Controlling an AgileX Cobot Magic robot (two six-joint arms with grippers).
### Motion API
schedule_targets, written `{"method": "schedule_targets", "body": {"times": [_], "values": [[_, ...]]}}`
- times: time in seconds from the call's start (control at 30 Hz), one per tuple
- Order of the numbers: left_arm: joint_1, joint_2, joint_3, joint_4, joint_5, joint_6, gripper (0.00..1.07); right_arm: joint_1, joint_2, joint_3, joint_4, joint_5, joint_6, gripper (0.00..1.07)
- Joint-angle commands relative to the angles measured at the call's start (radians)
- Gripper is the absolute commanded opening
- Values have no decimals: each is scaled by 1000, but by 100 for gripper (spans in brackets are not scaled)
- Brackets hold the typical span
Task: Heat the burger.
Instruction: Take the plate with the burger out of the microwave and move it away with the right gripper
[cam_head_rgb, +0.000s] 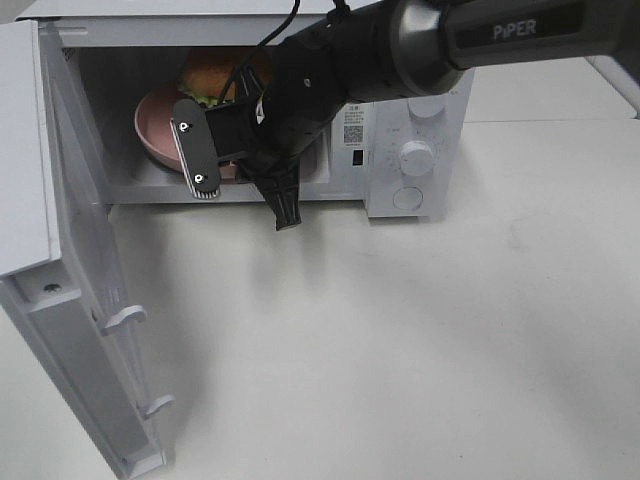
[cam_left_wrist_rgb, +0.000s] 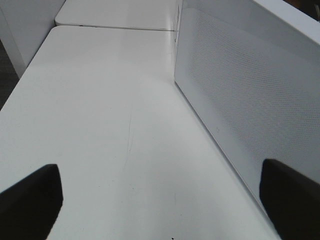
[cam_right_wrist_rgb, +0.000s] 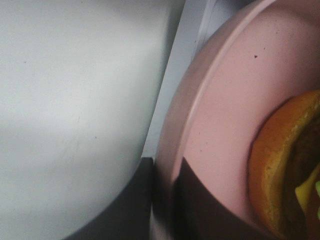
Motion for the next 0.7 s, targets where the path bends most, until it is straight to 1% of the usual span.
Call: {"method": "schedule_targets", "body": {"times": [0.03, 0.07, 0.1, 0.13, 0.17, 0.2, 0.23, 0.27, 0.3, 0.37, 0.4, 0.43, 0.47, 0.53, 0.57, 0.63, 0.67, 0.7], "values": [[1, -17, -1, 2, -1, -4, 100, 1, -87, 98, -45, -113, -18, 0], [1, -17, -1, 2, -1, -4, 100, 1, -87, 98, -45, -113, -18, 0], [1, -17, -1, 2, -1, -4, 100, 1, -100, 121, -45, -124, -18, 0], [1, -17, -1, 2, -1, -4, 100, 1, -124, 165, -45, -144, -18, 0], [1, -17, -1, 2, -1, -4, 100, 1, -124, 165, -45, -144, -18, 0], [1, -17, -1, 2, -1, -4, 100, 1, -152, 213, -45, -176, -18, 0], [1, -17, -1, 2, -1, -4, 100, 1, -166, 237, -45, -188, -18, 0], [1, -17, -1, 2, -1, -4, 100, 1, -166, 237, -45, -188, -18, 0], [1, -17, -1, 2, -1, -4, 100, 1, -190, 280, -45, -220, -18, 0], [1, -17, -1, 2, -1, -4, 100, 1, -204, 299, -45, -231, -18, 0], [1, -17, -1, 2, -1, -4, 100, 1, -225, 344, -45, -253, -18, 0], [1, -17, -1, 2, -1, -4, 100, 1, -225, 344, -45, -253, -18, 0], [1, -17, -1, 2, -1, -4, 100, 1, -250, 385, -45, -269, -18, 0], [1, -17, -1, 2, -1, -4, 100, 1, -260, 399, -45, -272, -18, 0], [1, -17, -1, 2, -1, -4, 100, 1, -283, 434, -45, -283, -18, 0], [1, -17, -1, 2, -1, -4, 100, 1, -293, 448, -45, -285, -18, 0], [1, -17, -1, 2, -1, -4, 100, 1, -315, 479, -45, -292, -18, 0], [1, -17, -1, 2, -1, -4, 100, 1, -315, 479, -45, -292, -18, 0]]}}
